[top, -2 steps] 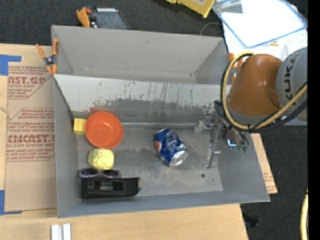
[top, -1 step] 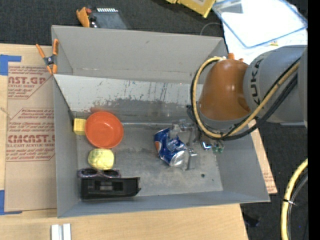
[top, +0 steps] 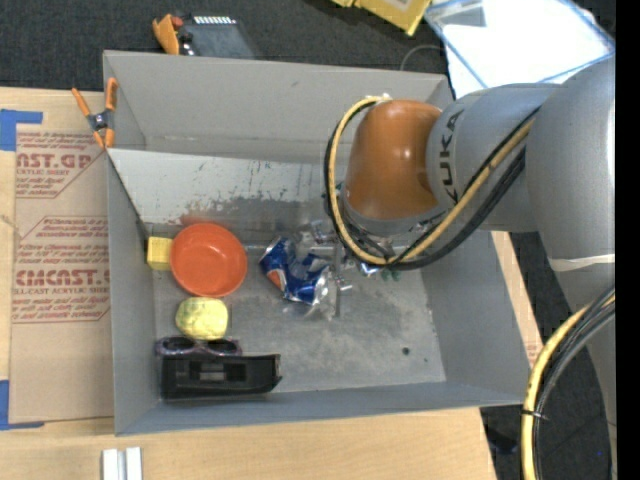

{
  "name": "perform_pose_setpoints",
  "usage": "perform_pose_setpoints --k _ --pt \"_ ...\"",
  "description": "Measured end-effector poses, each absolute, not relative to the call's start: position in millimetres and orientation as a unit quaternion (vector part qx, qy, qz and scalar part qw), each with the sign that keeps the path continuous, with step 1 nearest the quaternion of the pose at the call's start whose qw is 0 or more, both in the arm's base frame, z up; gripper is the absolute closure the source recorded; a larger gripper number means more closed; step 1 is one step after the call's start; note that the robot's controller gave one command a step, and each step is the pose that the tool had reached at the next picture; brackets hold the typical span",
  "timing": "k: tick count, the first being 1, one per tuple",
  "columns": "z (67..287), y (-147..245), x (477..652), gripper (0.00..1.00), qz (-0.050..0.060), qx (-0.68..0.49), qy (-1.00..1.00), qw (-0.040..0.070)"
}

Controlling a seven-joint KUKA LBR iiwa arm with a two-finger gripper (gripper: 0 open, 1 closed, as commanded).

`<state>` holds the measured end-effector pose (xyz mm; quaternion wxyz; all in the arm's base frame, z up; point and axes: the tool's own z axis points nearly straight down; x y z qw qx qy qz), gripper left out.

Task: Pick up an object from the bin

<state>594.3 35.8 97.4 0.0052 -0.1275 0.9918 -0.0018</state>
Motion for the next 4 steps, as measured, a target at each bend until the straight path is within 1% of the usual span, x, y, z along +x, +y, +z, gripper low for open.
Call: perform_pose_setpoints --k 1,2,3,4 --pt "89 69 567.3 0.00 -0.001 -0.175 0.984 0.002" --pt "78 78 574.0 0.00 -0.001 -0.103 0.995 0.006" --pt "75 81 555.0 0.00 -0.001 -0.141 0.990 0.010" --pt "87 87 546.5 0.00 -0.001 -0.154 0.988 0.002"
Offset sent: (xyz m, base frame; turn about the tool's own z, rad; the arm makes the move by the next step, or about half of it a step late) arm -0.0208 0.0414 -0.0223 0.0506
